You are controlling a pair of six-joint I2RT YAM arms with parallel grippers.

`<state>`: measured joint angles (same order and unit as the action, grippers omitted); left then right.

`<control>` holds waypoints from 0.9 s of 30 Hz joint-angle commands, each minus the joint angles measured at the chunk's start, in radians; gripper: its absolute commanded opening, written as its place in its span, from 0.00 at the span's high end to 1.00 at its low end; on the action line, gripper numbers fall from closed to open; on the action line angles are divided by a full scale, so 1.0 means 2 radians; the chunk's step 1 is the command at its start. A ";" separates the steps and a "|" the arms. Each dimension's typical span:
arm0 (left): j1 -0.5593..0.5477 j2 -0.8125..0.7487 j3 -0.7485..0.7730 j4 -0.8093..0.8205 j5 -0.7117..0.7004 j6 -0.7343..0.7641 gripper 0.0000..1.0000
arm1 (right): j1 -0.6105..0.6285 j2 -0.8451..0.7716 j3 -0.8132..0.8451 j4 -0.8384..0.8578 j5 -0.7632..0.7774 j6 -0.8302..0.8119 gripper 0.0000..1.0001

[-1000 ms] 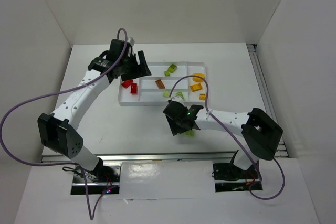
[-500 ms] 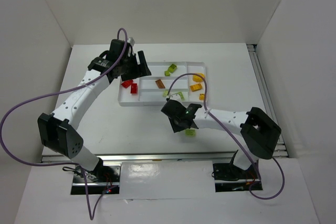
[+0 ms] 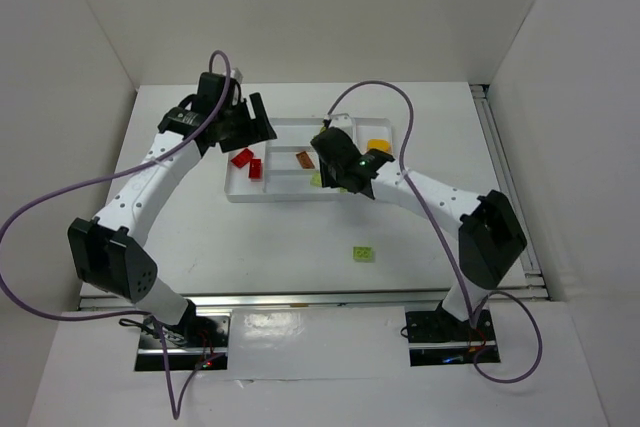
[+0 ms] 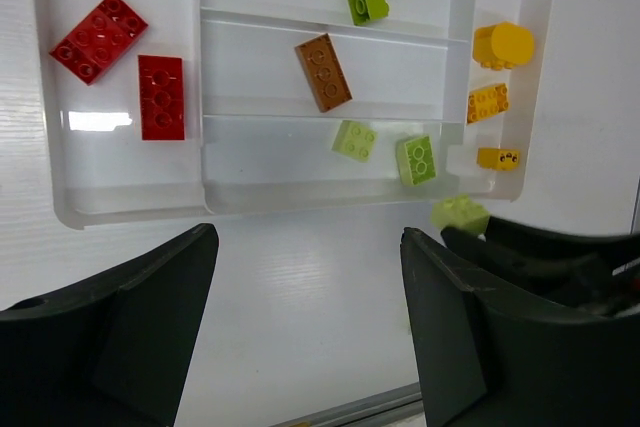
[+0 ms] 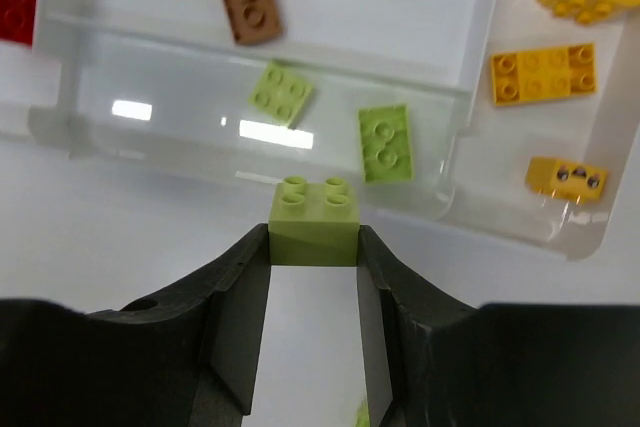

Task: Sort the legos into containers by color

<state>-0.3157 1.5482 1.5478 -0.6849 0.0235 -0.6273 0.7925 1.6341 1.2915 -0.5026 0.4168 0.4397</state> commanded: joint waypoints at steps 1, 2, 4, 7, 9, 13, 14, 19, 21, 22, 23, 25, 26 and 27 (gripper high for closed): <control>0.014 -0.029 -0.008 -0.001 -0.008 0.005 0.16 | -0.028 0.043 0.041 0.039 0.005 -0.027 0.68; 0.018 -0.033 -0.008 -0.001 -0.008 0.005 0.16 | -0.028 0.053 0.048 0.039 -0.001 -0.027 0.68; 0.023 -0.033 -0.008 -0.001 -0.003 0.005 0.16 | -0.033 0.073 0.065 0.052 -0.006 -0.032 0.68; 0.023 -0.033 -0.012 -0.001 0.002 0.005 0.16 | -0.037 0.100 0.081 0.057 -0.022 -0.032 0.68; 0.027 -0.033 -0.012 -0.001 0.002 0.005 0.16 | -0.037 0.125 0.098 0.051 -0.022 -0.032 0.68; 0.027 -0.033 -0.017 -0.001 0.007 0.005 0.16 | -0.037 0.136 0.113 0.040 -0.016 -0.032 0.44; 0.027 -0.033 -0.017 -0.001 0.007 0.005 0.16 | -0.037 0.136 0.113 0.040 -0.011 -0.027 0.39; 0.027 -0.033 -0.017 -0.001 0.007 0.005 0.16 | -0.042 0.087 0.084 0.036 -0.001 -0.023 0.32; 0.027 -0.033 -0.017 -0.001 0.007 0.005 0.16 | -0.042 0.066 0.057 0.030 0.006 -0.011 0.32; 0.027 -0.033 -0.017 -0.001 0.007 0.005 0.16 | -0.042 0.038 0.044 0.030 0.006 -0.010 0.33; 0.027 -0.033 -0.017 -0.001 0.007 0.005 0.16 | -0.042 0.022 0.013 0.026 0.006 -0.005 0.33; 0.027 -0.033 -0.017 -0.001 0.007 0.005 0.16 | -0.042 -0.010 -0.021 0.016 0.006 0.007 0.33; 0.027 -0.033 -0.017 -0.001 0.007 0.005 0.16 | -0.042 -0.043 -0.038 0.000 0.006 0.019 0.33; 0.027 -0.033 -0.012 -0.001 0.007 0.005 0.16 | -0.042 -0.059 -0.074 -0.008 0.002 0.026 0.33</control>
<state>-0.2649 1.5150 1.5162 -0.6956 0.0307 -0.6289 0.7132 1.6394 1.2385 -0.4652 0.4015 0.4324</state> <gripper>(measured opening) 0.847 0.670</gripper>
